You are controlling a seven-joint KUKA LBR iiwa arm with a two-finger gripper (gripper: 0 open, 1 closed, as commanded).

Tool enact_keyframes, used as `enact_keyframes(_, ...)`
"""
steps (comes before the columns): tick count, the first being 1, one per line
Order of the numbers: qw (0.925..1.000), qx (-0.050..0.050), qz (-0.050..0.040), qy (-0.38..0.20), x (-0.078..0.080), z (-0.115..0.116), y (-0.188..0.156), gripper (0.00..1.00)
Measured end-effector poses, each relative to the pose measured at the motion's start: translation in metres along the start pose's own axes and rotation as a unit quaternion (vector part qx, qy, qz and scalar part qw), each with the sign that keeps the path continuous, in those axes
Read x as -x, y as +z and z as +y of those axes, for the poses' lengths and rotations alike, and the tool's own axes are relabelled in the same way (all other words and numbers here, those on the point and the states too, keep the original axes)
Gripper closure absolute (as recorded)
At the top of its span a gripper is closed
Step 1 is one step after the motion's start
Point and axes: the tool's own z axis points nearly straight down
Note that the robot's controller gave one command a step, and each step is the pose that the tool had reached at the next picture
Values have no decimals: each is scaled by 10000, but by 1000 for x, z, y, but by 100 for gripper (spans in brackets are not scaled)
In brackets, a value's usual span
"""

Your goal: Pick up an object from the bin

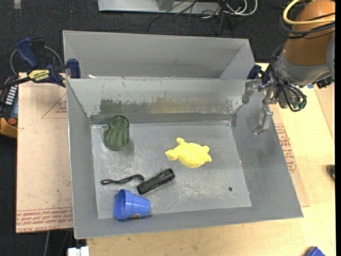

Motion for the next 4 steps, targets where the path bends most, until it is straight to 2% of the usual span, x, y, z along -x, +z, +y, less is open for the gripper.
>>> enact_keyframes(1, 10000, -5, -32, -19, 1, 1, -5, 0)
enact_keyframes(2, 9997, 12, 17, -243, -38, 96, 144, 0)
enact_keyframes(3, 9898, -18, -80, -1422, -28, 85, 57, 0)
enact_keyframes(4, 9991, 33, 33, -428, -60, 145, 112, 0)
